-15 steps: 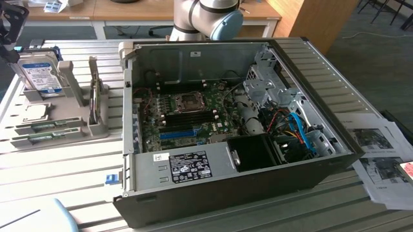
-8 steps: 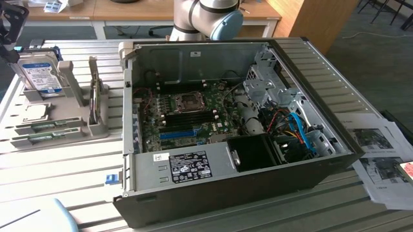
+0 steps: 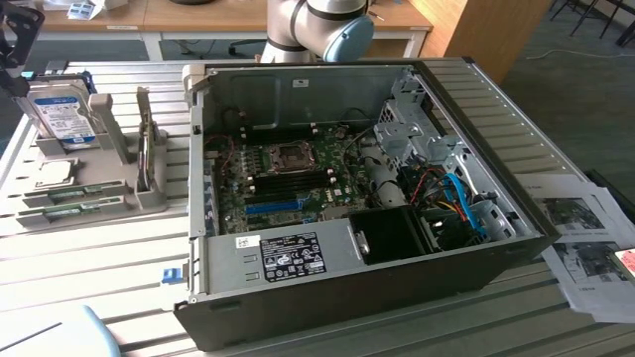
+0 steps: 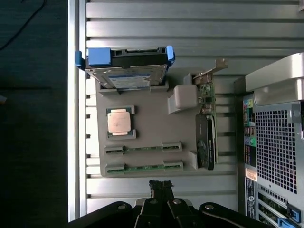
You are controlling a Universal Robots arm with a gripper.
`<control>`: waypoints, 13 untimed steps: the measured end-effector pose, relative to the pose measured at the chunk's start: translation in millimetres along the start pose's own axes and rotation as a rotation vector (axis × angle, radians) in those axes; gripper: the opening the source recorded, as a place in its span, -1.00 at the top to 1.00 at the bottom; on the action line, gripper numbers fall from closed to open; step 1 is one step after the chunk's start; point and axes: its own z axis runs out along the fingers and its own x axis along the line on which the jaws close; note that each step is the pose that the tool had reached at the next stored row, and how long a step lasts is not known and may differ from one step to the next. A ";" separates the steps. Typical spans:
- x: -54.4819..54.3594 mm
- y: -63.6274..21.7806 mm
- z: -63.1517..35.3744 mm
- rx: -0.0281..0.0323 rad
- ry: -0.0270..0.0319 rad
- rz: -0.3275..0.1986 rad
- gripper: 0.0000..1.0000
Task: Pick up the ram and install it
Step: 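Pick up the ram and move it above insertion slot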
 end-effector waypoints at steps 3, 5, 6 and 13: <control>0.0 0.0 0.0 -0.0004 0.0007 -0.016 0.81; 0.0 0.0 0.0 -0.0007 0.0012 -0.030 0.81; 0.0 0.0 0.0 -0.0009 0.0016 -0.037 0.81; 0.0 0.0 0.0 -0.0020 0.0040 -0.089 0.81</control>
